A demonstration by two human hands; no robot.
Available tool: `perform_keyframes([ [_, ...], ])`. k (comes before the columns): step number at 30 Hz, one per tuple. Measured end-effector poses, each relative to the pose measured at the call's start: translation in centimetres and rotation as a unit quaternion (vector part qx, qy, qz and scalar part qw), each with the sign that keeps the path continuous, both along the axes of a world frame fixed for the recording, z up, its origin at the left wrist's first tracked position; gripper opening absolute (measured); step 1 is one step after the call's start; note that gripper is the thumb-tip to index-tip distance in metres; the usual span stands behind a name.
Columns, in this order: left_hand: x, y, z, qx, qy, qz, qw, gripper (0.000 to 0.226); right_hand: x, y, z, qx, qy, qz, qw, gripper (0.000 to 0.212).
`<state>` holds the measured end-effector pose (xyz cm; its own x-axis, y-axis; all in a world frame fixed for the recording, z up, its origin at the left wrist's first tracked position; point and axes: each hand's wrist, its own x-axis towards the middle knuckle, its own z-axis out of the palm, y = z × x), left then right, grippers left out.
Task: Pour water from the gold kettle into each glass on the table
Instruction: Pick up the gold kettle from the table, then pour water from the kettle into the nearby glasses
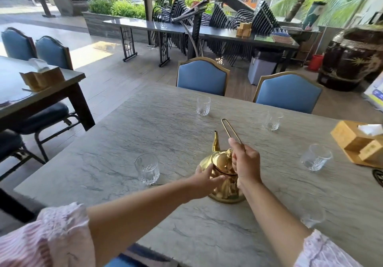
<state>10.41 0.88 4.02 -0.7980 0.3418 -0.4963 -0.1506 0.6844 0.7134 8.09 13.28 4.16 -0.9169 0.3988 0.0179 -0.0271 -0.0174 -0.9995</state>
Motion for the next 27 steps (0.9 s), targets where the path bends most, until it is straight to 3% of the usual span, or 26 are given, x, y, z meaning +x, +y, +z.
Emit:
perform_keyframes([
  [2, 1.5, -1.8, 0.2, -0.035, 0.03, -0.022, 0.999, 0.074, 2.1, -0.4, 1.3, -0.011, -0.01, 0.033, 0.999, 0.044],
  [8, 4.0, -7.1, 0.9, -0.024, 0.15, -0.106, 0.983, 0.065, 6.1, -3.0, 4.1, 0.005, -0.041, 0.084, 0.996, 0.046],
  [14, 5.2, -11.4, 0.7, -0.034, 0.226, -0.227, 0.947, 0.058, 7.7, -7.3, 5.1, 0.077, -0.023, 0.092, 0.993, 0.039],
  [22, 6.0, -15.3, 0.1, -0.041, 0.214, -0.241, 0.946, 0.062, 7.0, -12.0, 5.0, 0.198, 0.036, 0.1, 0.974, 0.032],
  [27, 5.3, -16.6, -0.4, -0.019, 0.211, -0.24, 0.948, 0.06, 6.0, -13.5, 5.6, 0.248, 0.029, 0.125, 0.96, 0.029],
])
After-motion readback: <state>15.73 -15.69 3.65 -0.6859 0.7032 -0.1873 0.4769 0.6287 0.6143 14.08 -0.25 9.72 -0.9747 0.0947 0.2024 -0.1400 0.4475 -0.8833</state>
